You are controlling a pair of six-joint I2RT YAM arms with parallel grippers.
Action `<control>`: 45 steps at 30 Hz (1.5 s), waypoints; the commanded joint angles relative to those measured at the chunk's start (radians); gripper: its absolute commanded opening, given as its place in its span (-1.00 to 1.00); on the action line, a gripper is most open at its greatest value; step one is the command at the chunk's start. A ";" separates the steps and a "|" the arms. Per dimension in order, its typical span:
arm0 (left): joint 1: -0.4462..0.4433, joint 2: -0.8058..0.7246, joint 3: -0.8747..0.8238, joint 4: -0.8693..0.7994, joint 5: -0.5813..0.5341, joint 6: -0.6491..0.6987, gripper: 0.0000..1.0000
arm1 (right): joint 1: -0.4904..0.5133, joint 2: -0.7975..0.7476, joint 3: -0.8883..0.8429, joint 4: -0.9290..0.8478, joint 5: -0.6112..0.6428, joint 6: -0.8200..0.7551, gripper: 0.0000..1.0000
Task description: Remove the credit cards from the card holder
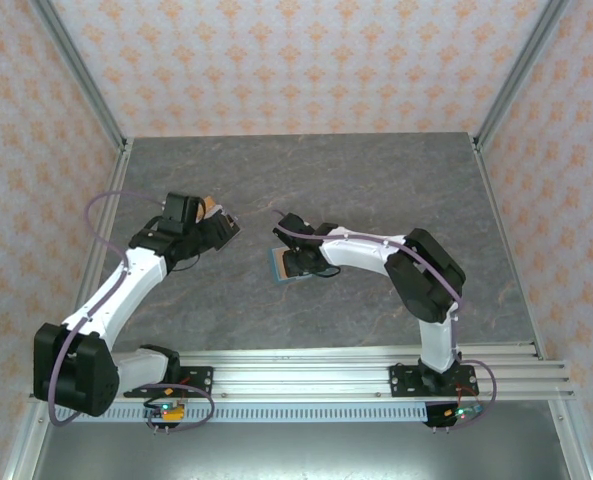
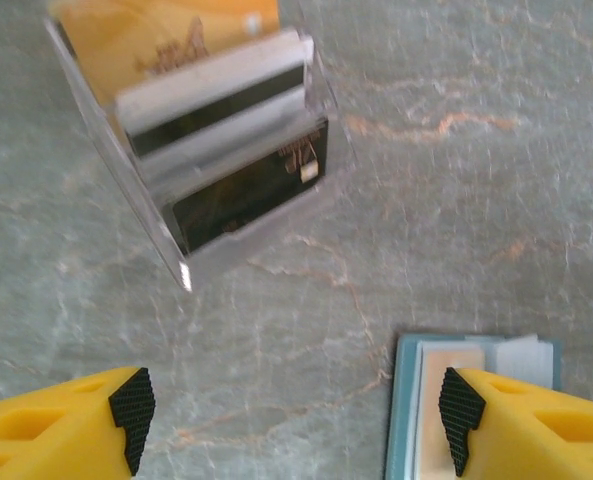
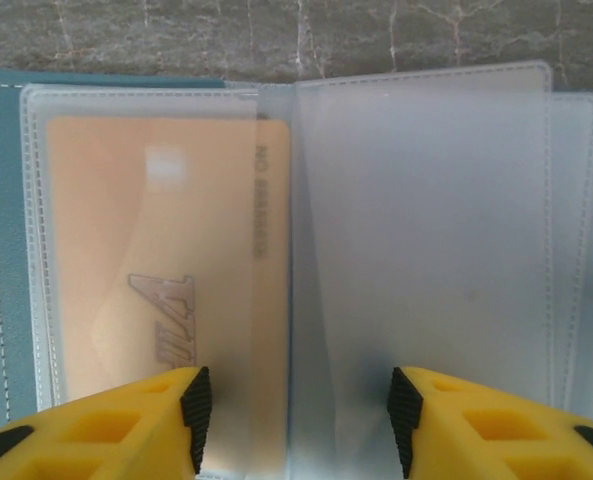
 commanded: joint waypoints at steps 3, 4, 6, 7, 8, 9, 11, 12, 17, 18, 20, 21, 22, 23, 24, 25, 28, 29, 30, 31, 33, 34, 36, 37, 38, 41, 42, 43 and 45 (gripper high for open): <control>-0.079 0.054 -0.026 0.044 0.065 -0.100 0.51 | -0.002 0.048 -0.016 -0.020 0.014 -0.011 -0.09; -0.095 0.073 -0.031 0.071 0.095 -0.113 0.47 | -0.002 0.049 -0.020 -0.017 0.004 -0.012 -0.11; -0.125 0.110 -0.039 0.128 0.135 -0.149 0.40 | -0.005 0.049 -0.024 -0.010 -0.013 -0.011 -0.15; -0.144 0.131 -0.044 0.160 0.148 -0.171 0.36 | -0.008 0.048 -0.029 -0.005 -0.024 -0.011 -0.17; -0.157 0.152 -0.045 0.187 0.162 -0.187 0.31 | -0.010 0.047 -0.032 -0.002 -0.032 -0.010 -0.18; -0.173 0.177 -0.044 0.217 0.177 -0.205 0.24 | -0.012 0.046 -0.036 0.001 -0.037 -0.009 -0.20; -0.203 0.222 -0.033 0.252 0.195 -0.233 0.14 | -0.016 0.041 -0.043 0.004 -0.041 -0.008 -0.23; -0.218 0.242 -0.026 0.262 0.197 -0.245 0.10 | -0.019 0.037 -0.048 0.005 -0.044 -0.007 -0.25; -0.272 0.306 -0.011 0.292 0.178 -0.308 -0.06 | -0.037 0.017 -0.070 0.023 -0.071 0.003 -0.31; -0.276 0.319 -0.016 0.310 0.180 -0.324 -0.10 | -0.042 0.015 -0.074 0.029 -0.082 0.006 -0.32; -0.283 0.346 -0.023 0.348 0.193 -0.347 -0.16 | -0.050 0.007 -0.083 0.041 -0.107 0.013 -0.35; -0.285 0.361 -0.021 0.360 0.199 -0.355 -0.20 | -0.055 0.005 -0.088 0.045 -0.120 0.016 -0.37; -0.289 0.372 -0.018 0.366 0.200 -0.360 -0.22 | -0.058 0.003 -0.092 0.049 -0.128 0.017 -0.39; -0.293 0.386 -0.013 0.374 0.204 -0.364 -0.25 | -0.063 0.000 -0.096 0.053 -0.138 0.021 -0.40; -0.299 0.399 -0.009 0.382 0.208 -0.368 -0.27 | -0.068 -0.001 -0.099 0.057 -0.146 0.024 -0.41; -0.302 0.409 -0.002 0.384 0.210 -0.367 -0.28 | -0.072 -0.003 -0.101 0.060 -0.152 0.027 -0.43; -0.311 0.440 0.027 0.363 0.212 -0.361 -0.31 | -0.080 -0.003 -0.106 0.062 -0.158 0.030 -0.49; -0.313 0.447 0.036 0.352 0.207 -0.358 -0.31 | -0.081 -0.002 -0.106 0.062 -0.158 0.032 -0.51; -0.314 0.453 0.044 0.342 0.204 -0.356 -0.31 | -0.082 -0.003 -0.107 0.062 -0.158 0.031 -0.52; -0.314 0.460 0.048 0.335 0.204 -0.354 -0.31 | -0.083 -0.002 -0.106 0.062 -0.159 0.031 -0.53; -0.317 0.474 0.062 0.324 0.211 -0.352 -0.31 | -0.085 -0.001 -0.108 0.061 -0.158 0.033 -0.57; -0.316 0.480 0.065 0.317 0.211 -0.350 -0.31 | -0.086 -0.001 -0.109 0.060 -0.158 0.035 -0.58; -0.318 0.492 0.078 0.302 0.214 -0.346 -0.31 | -0.089 -0.001 -0.110 0.062 -0.162 0.034 -0.59; -0.319 0.496 0.082 0.294 0.215 -0.344 -0.31 | -0.089 -0.001 -0.109 0.061 -0.162 0.037 -0.60; -0.320 0.499 0.088 0.283 0.210 -0.340 -0.30 | -0.091 0.000 -0.111 0.063 -0.163 0.037 -0.63; -0.320 0.499 0.100 0.250 0.190 -0.330 -0.28 | -0.094 0.000 -0.111 0.065 -0.166 0.039 -0.66; -0.320 0.497 0.101 0.247 0.186 -0.328 -0.27 | -0.094 0.001 -0.112 0.065 -0.168 0.040 -0.66; -0.320 0.495 0.103 0.242 0.185 -0.327 -0.26 | -0.095 0.002 -0.112 0.064 -0.167 0.040 -0.67; -0.320 0.493 0.109 0.225 0.171 -0.318 -0.25 | -0.097 0.001 -0.114 0.066 -0.170 0.042 -0.69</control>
